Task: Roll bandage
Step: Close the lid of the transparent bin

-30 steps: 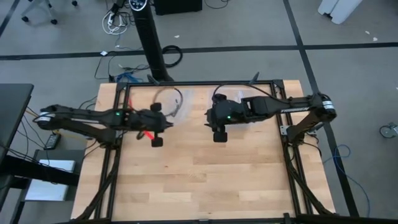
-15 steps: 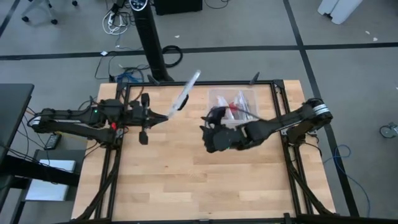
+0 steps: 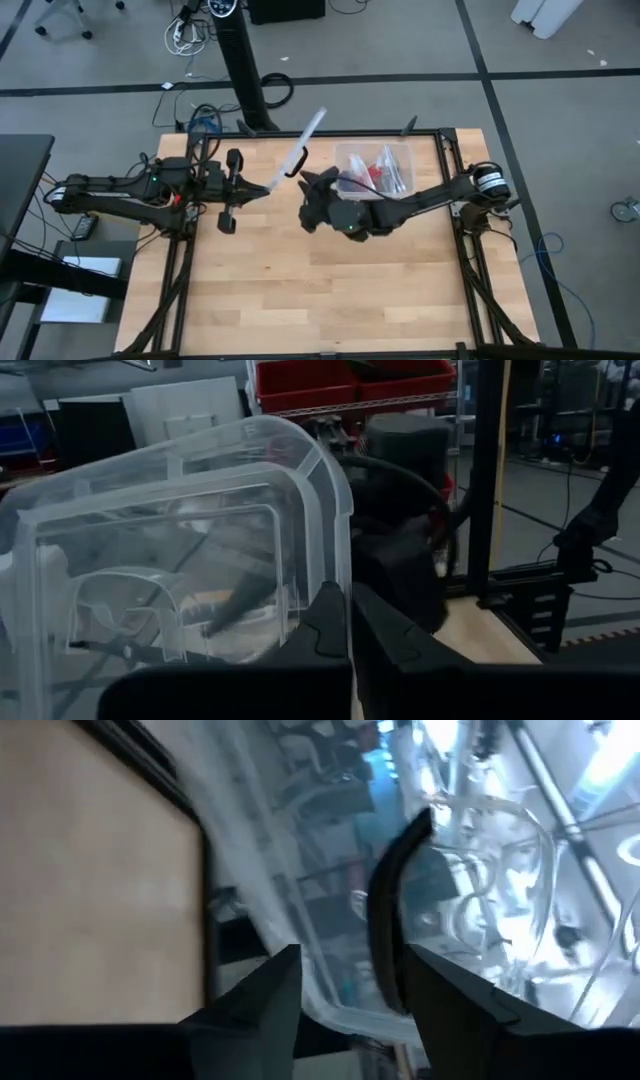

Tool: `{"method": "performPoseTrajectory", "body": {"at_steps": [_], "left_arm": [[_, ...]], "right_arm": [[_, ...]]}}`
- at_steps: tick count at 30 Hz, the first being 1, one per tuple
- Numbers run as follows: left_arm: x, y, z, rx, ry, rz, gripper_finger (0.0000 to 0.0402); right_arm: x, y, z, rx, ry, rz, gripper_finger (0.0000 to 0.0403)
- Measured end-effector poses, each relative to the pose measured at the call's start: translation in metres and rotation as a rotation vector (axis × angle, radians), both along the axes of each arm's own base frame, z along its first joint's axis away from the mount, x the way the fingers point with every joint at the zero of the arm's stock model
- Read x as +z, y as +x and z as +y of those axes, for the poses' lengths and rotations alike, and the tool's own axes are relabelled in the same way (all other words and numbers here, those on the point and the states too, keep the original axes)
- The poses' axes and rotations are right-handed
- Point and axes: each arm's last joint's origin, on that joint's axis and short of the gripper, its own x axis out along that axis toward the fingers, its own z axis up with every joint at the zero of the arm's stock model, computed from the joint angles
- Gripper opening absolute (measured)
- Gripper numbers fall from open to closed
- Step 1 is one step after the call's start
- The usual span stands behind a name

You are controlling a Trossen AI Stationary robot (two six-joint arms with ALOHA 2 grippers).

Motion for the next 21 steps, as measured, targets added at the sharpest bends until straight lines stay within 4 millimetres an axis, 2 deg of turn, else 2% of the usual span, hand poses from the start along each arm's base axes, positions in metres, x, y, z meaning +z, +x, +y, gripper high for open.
{"method": "performPoseTrajectory", "body": {"at_steps": [6, 15, 19, 21], "left_arm": [[0.001, 0.000, -0.001, -0.021, 0.001, -0.007, 0.0001], [0.004, 0.000, -0.001, -0.038, 0.001, -0.041, 0.0000], [0.004, 0.000, -0.001, -0.038, 0.001, -0.044, 0.0000], [0.004, 0.000, -0.001, -0.039, 0.001, -0.044, 0.0000]], "right_arm": [[0.009, 0.005, -0.008, -0.007, -0.044, -0.060, 0.0143], [0.008, 0.007, -0.018, 0.025, -0.071, -0.026, 0.0079], [0.012, 0.006, -0.014, 0.010, -0.092, -0.038, 0.0032], [0.014, 0.005, -0.009, 0.002, -0.110, -0.038, 0.0024]]}}
